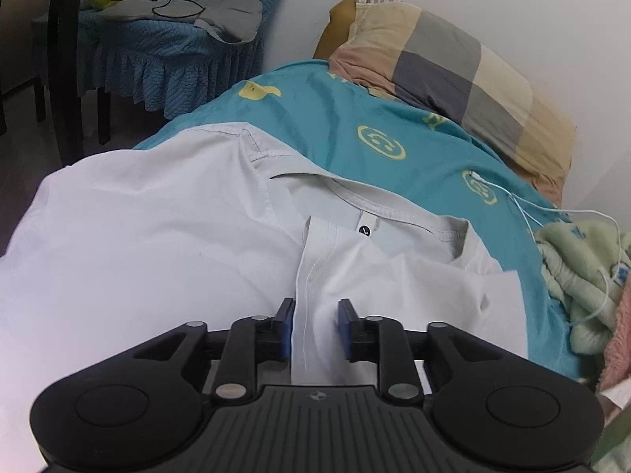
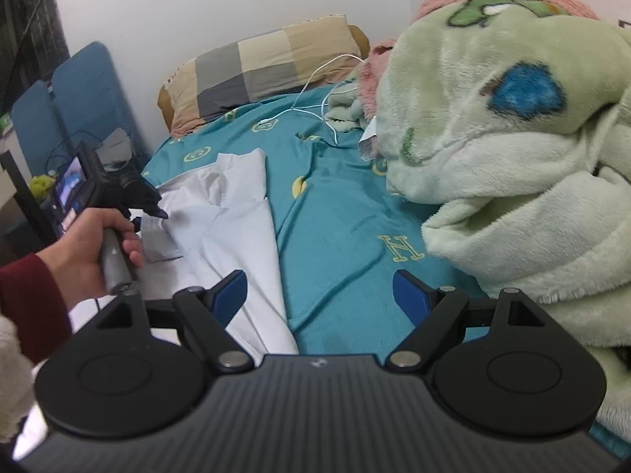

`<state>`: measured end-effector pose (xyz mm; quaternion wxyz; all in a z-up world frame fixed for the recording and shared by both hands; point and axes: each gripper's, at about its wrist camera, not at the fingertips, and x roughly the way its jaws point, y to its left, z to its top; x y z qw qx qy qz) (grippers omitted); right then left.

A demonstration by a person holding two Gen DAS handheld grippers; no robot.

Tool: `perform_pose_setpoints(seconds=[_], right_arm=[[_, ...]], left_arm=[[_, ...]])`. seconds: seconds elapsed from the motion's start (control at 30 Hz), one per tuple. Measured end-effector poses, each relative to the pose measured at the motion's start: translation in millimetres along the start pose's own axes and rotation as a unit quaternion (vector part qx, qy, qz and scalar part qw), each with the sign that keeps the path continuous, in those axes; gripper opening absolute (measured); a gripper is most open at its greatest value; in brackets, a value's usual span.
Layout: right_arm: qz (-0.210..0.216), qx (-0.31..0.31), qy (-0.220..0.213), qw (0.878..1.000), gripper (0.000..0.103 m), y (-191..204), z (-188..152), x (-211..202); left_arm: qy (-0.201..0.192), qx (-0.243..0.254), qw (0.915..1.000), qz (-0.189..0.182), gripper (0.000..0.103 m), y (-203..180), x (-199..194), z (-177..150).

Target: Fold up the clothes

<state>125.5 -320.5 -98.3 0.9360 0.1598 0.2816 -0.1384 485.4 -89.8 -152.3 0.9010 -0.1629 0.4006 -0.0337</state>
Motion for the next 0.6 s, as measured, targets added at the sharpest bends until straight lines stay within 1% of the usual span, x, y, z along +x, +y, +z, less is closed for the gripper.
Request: perform_pose_setpoints(seconds=[0.03,0.07,0.23,0.3,0.37,0.47,0.6], right_arm=[[0.005,-0.003,-0.003,1.000,0.083,2,0,-1],[0.009,-0.006,-0.005,1.000,0.083,3,0,-2],[0.032,-0.021,-0.019,0.999,0.083,11,2,-8],[0.040,-0.036,-0.026,0.998,0.083,16,0,-14],[0.037,-0.053,-0.035,0.997,0.083,21,-2,-24],[0.035,-0.058,-0.046,0.997,0.083,23,-3,-42],[0.055,-0.063,-0.060,0.995,0.083,23,-4,-73]], left_arm=[[0.000,0.006,1.0000,-0.006,0.040,0,-12,-3],[-0.003,0.015,0.9998,-0.012,0.044,-1,-27,-7],[-0.017,0.060,0.9972,-0.041,0.047,-1,-113,-34],[-0.020,0.080,0.9956,-0.044,0.047,1,-153,-51],[-0.021,0.088,0.9945,-0.051,0.047,6,-190,-71],[-0.019,0.099,0.9931,-0.061,0.049,14,-240,-104],[-0.013,0.100,0.9923,-0.072,0.049,34,-292,-153]])
